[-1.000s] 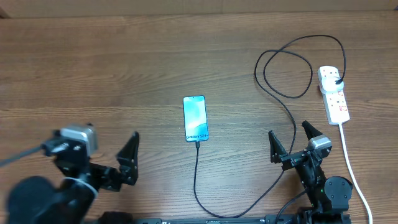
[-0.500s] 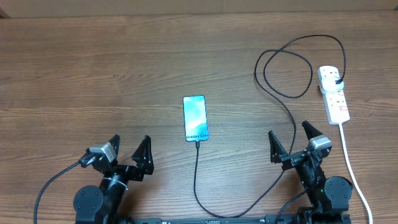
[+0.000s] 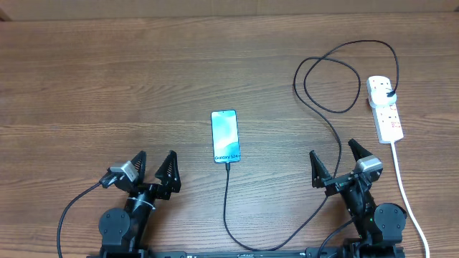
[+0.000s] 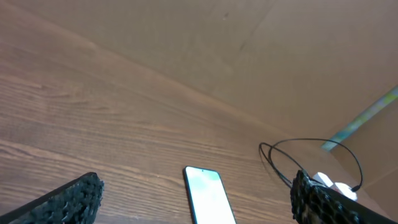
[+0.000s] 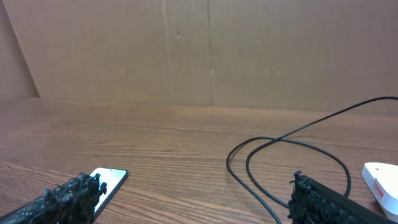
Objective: Plug charger to phone and switch on socket
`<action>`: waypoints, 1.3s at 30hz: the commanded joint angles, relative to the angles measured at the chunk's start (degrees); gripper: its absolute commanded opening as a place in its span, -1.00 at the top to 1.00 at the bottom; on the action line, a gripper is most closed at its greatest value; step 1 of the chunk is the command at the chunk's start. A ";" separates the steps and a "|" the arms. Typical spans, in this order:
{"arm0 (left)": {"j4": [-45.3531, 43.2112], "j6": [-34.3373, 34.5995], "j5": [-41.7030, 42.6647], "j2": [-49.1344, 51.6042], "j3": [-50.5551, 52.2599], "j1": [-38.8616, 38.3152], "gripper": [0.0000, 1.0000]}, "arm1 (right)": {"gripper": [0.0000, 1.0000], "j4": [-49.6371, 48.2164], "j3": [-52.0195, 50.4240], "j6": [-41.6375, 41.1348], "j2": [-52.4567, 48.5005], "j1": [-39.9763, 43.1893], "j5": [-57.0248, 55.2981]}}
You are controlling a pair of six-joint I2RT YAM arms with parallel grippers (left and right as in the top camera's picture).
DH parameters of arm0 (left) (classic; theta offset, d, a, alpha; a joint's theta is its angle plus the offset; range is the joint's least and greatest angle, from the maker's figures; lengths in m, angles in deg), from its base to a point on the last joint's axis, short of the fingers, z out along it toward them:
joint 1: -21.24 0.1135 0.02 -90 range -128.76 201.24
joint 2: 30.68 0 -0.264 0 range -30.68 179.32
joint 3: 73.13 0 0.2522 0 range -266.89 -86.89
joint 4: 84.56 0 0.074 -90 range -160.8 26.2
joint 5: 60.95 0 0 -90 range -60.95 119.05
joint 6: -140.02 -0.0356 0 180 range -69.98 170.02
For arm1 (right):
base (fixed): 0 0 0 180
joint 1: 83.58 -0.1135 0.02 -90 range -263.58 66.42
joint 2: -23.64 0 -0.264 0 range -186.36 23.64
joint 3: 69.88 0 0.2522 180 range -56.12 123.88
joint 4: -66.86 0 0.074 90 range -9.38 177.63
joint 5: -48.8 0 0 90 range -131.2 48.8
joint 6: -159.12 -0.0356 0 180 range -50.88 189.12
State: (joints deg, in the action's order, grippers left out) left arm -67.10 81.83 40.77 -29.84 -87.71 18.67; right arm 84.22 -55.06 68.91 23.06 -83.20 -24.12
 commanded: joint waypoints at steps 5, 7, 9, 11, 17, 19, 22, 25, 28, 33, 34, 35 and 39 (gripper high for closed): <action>-0.31 -11.50 -0.37 -0.70 0.55 0.42 -0.99 | -1.00 -0.31 -0.61 0.09 0.42 0.33 -0.72; -0.33 -11.50 -0.28 -0.70 0.55 0.42 -0.99 | -1.00 -0.31 -0.61 0.09 0.42 0.33 -0.72; -0.35 -11.50 -0.31 -0.68 0.55 0.39 -0.99 | -1.00 -0.31 -0.61 0.09 0.42 0.33 -0.72; -0.33 -11.50 -0.31 -0.63 0.55 0.42 -0.99 | -1.00 -0.31 -0.61 0.09 0.42 0.33 -0.72; -0.33 -11.50 -0.31 -0.63 0.55 0.39 -0.99 | -1.00 -0.31 -0.61 0.09 0.42 0.33 -0.72; -0.35 -11.50 -0.28 -0.61 0.55 0.42 -0.99 | -1.00 -0.31 -0.61 0.07 0.42 0.33 -0.72; -0.33 -11.50 -0.31 -0.61 0.55 0.42 -0.99 | -1.00 -0.31 -0.61 0.09 0.42 0.33 -0.72; -0.35 -11.50 -0.28 -0.61 0.55 0.42 -0.99 | -1.00 -0.31 -0.61 0.09 0.42 0.33 -0.72; -0.33 -11.50 -0.31 -0.61 0.55 0.42 -0.99 | -1.00 -0.31 -0.61 0.07 0.42 0.33 -0.72; -0.35 -11.50 -0.31 -0.61 0.55 0.42 -0.99 | -1.00 -0.31 -0.61 0.07 0.42 0.33 -0.72; -0.35 -11.50 -0.28 -0.61 0.55 0.42 -0.99 | -1.00 -0.31 -0.61 0.07 0.42 0.33 -0.72; -0.33 -11.50 -0.28 -0.61 0.55 0.39 -0.99 | -1.00 -0.31 -0.61 0.09 0.42 0.33 -0.72; -0.33 -11.50 -0.31 -0.61 0.55 0.39 -0.99 | -1.00 -0.31 -0.61 0.07 0.42 0.33 -0.72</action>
State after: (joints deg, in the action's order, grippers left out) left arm -67.23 71.87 40.77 -29.84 -87.62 18.67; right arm 84.26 -55.06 68.91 23.06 -83.18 -24.12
